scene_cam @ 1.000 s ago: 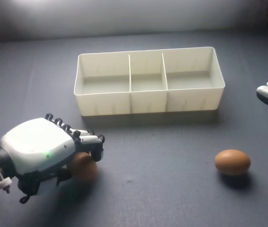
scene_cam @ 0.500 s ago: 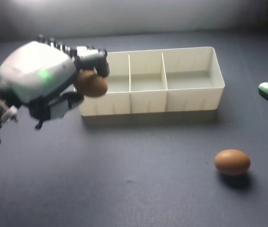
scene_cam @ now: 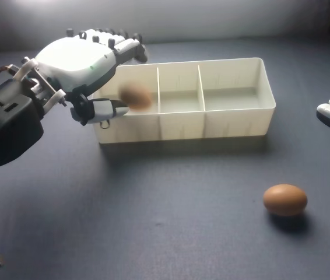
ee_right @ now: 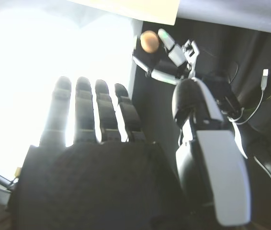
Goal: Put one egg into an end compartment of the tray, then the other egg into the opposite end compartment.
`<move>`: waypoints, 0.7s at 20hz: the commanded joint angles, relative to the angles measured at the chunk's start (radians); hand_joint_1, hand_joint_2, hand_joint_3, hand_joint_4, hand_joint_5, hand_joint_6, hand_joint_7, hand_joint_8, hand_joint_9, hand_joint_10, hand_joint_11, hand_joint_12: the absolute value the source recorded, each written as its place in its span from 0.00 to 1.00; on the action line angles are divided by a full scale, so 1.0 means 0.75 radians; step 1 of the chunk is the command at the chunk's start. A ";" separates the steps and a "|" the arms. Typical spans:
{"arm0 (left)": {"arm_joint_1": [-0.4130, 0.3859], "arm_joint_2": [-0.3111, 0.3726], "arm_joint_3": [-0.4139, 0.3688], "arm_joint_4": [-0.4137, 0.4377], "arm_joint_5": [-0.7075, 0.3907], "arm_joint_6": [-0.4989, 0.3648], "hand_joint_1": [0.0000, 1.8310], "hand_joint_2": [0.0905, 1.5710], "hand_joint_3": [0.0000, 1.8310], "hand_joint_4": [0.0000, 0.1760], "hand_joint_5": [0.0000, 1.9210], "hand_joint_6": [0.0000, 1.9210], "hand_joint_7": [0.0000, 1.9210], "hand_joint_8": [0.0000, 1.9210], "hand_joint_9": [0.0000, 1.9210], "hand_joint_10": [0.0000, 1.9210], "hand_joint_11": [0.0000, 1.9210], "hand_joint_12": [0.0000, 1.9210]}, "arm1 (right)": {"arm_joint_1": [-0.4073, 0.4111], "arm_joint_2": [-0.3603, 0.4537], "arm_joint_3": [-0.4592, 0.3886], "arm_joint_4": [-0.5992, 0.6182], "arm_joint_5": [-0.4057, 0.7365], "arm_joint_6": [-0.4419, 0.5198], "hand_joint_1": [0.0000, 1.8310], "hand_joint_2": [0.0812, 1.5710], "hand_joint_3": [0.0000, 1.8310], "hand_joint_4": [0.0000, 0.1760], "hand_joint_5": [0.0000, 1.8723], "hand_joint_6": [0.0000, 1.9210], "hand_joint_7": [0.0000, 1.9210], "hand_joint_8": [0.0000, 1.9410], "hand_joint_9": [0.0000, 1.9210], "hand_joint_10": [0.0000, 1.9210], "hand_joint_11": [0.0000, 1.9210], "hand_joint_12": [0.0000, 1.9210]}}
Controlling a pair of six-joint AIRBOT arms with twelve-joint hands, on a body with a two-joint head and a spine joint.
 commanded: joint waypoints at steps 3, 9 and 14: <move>0.007 0.020 -0.008 0.008 -0.190 0.007 0.41 0.71 0.00 0.81 0.00 0.04 0.00 0.00 0.00 0.00 0.00 0.31 | 0.002 -0.004 0.004 -0.027 0.156 0.022 0.22 0.85 0.00 0.00 0.00 0.00 0.00 0.00 0.00 0.00 0.00 0.00; 0.138 0.152 -0.175 0.095 -0.524 -0.085 0.22 0.86 0.00 0.61 0.02 0.01 0.00 0.00 0.00 0.00 0.00 0.26 | 0.009 -0.019 0.014 -0.076 0.082 0.050 0.29 0.77 0.01 0.00 0.01 0.01 0.02 0.00 0.01 0.10 0.00 0.40; 0.308 0.255 -0.284 0.110 -0.757 -0.164 0.25 0.87 0.00 0.85 0.06 0.01 0.01 0.00 0.00 0.00 0.00 0.29 | 0.088 -0.073 0.065 -0.149 -0.105 0.087 0.37 0.75 0.00 0.00 0.04 0.01 0.04 0.00 0.00 0.19 0.00 0.58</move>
